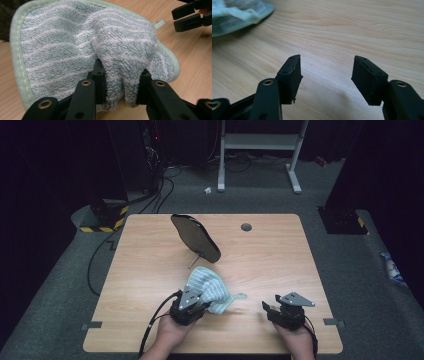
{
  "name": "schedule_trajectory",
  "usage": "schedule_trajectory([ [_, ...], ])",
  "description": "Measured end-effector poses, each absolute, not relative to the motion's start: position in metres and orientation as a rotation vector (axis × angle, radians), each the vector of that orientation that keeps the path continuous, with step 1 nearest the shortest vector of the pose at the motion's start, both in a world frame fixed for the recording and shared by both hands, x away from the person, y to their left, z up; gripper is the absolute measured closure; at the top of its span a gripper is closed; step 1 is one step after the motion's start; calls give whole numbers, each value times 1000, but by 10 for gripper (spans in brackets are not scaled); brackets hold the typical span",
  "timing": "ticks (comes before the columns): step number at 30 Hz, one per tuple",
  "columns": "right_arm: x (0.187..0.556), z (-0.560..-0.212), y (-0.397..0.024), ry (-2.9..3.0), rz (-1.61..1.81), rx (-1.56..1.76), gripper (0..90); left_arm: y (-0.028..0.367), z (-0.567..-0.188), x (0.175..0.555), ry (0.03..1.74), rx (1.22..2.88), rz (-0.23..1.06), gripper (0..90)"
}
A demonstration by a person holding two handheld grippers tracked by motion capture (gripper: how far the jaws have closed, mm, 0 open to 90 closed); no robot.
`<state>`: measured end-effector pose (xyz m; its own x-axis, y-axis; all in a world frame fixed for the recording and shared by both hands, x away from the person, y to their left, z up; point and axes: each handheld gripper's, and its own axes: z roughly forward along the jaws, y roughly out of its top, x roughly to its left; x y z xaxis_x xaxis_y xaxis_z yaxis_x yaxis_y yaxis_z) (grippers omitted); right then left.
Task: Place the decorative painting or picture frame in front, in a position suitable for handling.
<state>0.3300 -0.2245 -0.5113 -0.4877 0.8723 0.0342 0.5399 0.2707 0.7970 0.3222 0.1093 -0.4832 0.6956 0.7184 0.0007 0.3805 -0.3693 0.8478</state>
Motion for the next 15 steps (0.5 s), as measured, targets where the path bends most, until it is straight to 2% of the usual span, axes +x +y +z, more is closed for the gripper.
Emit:
schedule_trajectory([
  [9,328,-510,-234,2108,1112,1306,400,65,-499,339,828,2037,373,687],
  [15,328,-512,-237,2105,1106,1324,402,55,-512,346,843,2064,349,675],
])
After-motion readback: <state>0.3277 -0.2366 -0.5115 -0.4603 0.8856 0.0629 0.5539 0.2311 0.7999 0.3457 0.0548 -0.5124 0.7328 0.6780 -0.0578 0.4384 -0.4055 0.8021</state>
